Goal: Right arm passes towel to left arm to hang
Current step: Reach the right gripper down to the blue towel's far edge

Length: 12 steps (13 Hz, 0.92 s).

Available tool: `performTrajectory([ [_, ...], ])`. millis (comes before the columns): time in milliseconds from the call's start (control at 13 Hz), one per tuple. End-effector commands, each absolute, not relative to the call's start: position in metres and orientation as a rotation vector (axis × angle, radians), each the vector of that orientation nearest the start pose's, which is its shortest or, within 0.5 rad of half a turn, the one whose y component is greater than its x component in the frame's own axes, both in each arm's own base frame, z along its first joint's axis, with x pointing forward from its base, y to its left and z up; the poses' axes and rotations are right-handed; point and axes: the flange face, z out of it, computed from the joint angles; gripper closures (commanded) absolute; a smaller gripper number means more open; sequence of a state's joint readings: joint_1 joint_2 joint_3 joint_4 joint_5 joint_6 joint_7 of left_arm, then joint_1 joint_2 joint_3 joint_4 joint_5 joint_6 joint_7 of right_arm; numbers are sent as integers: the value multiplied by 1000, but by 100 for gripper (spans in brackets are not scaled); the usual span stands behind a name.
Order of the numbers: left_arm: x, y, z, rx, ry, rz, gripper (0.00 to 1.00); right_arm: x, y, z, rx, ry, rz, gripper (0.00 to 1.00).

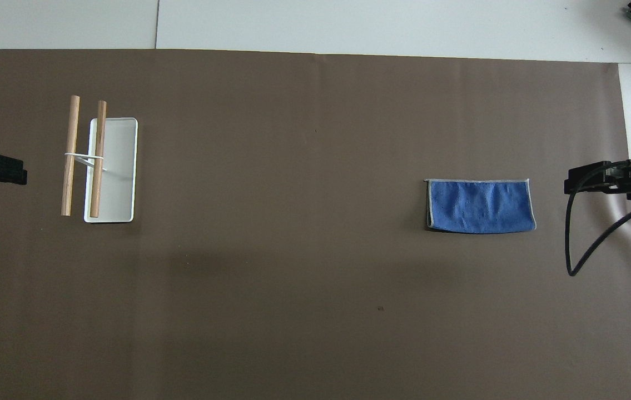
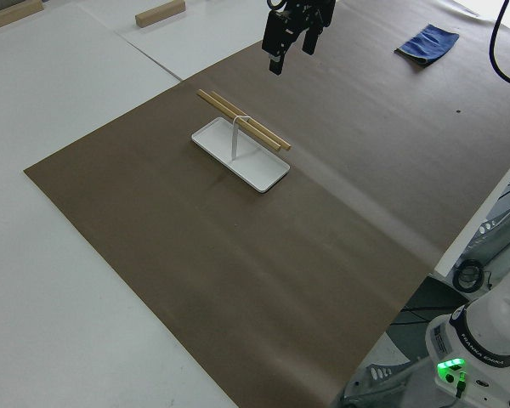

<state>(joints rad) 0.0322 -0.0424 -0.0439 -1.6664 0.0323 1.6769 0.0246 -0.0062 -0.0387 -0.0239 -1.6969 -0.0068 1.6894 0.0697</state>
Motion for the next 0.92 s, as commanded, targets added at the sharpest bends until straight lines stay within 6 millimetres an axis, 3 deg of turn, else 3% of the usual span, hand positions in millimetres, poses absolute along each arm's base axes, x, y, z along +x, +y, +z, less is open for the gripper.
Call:
performTrajectory([
  [0,550,-7,614,-3135,68,-101,0,575,-19,535,-3144,107,-72,0],
  [231,546,-9,611,-3136,72,-46,0,596,-20,454,-3146,47,-125,0],
  [462,545,-8,611,-3137,65,-36,0,591,-19,389,-3145,21,-171,0],
  [846,545,0,611,-3137,41,-38,0,582,-17,318,-3143,-28,-188,0],
])
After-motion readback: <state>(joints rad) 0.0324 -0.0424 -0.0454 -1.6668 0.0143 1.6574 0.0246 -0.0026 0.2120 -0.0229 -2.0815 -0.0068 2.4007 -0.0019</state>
